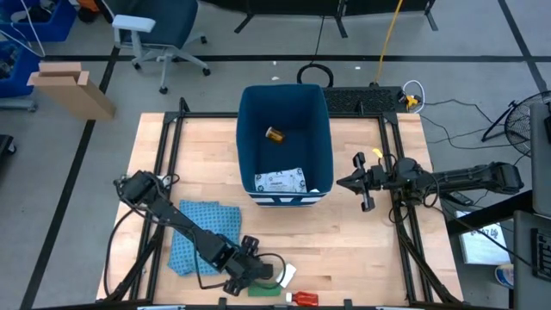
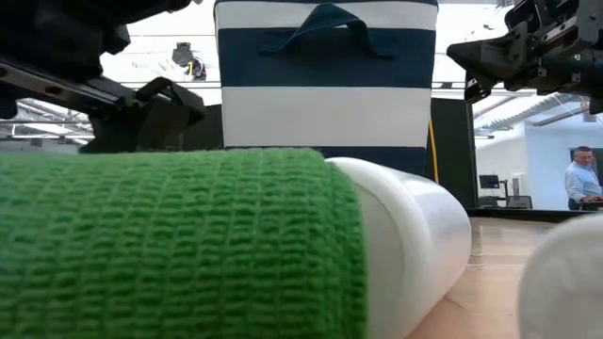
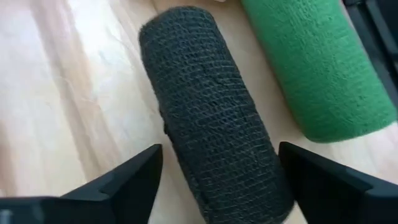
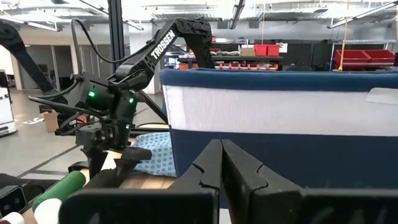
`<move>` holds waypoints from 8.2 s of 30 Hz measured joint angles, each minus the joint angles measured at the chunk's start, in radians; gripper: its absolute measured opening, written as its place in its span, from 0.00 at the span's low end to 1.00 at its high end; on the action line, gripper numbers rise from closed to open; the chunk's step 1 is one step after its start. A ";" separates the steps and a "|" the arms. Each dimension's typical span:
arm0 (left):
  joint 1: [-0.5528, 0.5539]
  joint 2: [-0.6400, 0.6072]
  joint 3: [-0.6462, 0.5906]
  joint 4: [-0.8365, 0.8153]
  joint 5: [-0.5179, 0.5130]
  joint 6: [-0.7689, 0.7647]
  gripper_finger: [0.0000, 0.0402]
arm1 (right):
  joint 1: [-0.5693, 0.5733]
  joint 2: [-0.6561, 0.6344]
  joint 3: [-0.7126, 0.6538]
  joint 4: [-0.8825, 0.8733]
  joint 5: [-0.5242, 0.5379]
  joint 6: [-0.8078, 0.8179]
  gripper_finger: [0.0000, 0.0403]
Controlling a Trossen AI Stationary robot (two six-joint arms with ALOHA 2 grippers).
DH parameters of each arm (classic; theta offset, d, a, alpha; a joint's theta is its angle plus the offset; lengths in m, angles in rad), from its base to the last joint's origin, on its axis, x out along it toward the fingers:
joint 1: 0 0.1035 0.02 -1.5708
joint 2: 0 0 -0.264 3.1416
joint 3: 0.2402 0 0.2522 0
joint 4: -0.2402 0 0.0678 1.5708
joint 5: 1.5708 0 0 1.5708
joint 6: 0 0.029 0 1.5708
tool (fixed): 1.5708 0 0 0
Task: Pick & place medical supplies in basket/bin
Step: Put the black bandage into the blue bin, then put the white pill bottle into the blue bin
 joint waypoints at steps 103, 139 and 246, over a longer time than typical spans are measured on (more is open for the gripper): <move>0.928 0.195 0.476 -0.165 0.237 0.516 0.42 | 0.001 0.053 0.000 -0.024 0.026 -0.037 0.00; 0.850 -1.379 -0.653 0.111 0.350 0.436 0.01 | 0.001 0.046 0.000 0.016 0.027 -0.038 0.00; 0.831 -1.474 -1.127 0.529 0.273 0.258 0.08 | 0.549 1.385 1.075 -0.582 -0.006 -0.305 0.44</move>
